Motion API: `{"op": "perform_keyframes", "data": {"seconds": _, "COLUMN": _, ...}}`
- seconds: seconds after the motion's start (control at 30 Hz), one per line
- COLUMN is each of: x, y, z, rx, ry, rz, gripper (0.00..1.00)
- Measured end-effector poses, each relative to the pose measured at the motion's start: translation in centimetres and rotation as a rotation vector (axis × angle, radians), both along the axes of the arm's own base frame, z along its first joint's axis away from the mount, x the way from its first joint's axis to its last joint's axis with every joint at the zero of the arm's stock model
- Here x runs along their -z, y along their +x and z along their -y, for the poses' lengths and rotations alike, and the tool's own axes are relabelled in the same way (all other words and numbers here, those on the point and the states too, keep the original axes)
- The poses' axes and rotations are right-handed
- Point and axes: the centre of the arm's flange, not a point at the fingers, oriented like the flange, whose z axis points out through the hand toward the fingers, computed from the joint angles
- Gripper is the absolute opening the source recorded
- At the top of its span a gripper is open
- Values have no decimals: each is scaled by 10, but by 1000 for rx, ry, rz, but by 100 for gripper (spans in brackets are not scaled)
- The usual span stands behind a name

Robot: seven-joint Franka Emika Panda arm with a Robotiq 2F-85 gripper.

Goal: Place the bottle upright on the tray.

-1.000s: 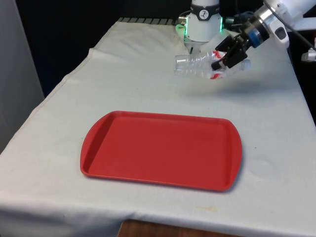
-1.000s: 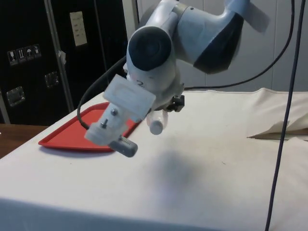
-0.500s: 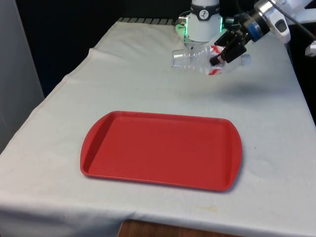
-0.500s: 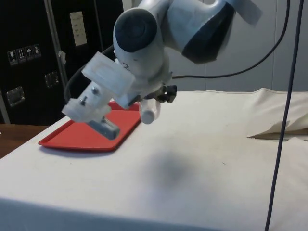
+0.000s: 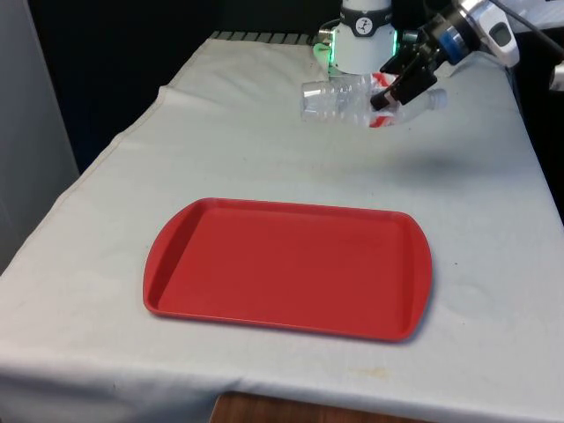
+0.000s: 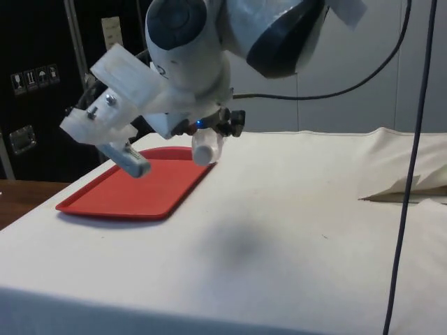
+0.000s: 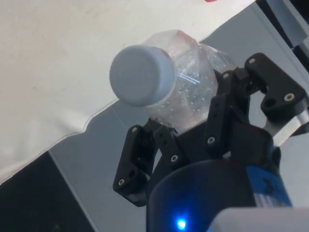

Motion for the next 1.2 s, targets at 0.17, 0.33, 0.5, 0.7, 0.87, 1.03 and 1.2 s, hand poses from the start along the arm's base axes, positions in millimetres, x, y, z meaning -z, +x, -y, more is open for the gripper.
{"op": "perform_keyframes", "data": {"seconds": 0.17, "x": -4, "y": 6, "z": 1, "rx": 9, "ry": 18, "rz": 4, "gripper": 0}}
{"op": "perform_keyframes", "data": {"seconds": 0.33, "x": -7, "y": 10, "z": 3, "rx": 19, "ry": 37, "rz": 7, "gripper": 0}}
{"op": "perform_keyframes", "data": {"seconds": 0.5, "x": -11, "y": 17, "z": 4, "rx": 27, "ry": 68, "rz": 11, "gripper": 0}}
{"op": "perform_keyframes", "data": {"seconds": 0.7, "x": -18, "y": 25, "z": 7, "rx": 42, "ry": 100, "rz": 16, "gripper": 0}}
{"op": "perform_keyframes", "data": {"seconds": 0.87, "x": -22, "y": 31, "z": 10, "rx": 52, "ry": 124, "rz": 21, "gripper": 0}}
{"op": "perform_keyframes", "data": {"seconds": 1.03, "x": -25, "y": 36, "z": 12, "rx": 64, "ry": 148, "rz": 23, "gripper": 0}}
{"op": "perform_keyframes", "data": {"seconds": 1.2, "x": -28, "y": 41, "z": 15, "rx": 73, "ry": 178, "rz": 27, "gripper": 0}}
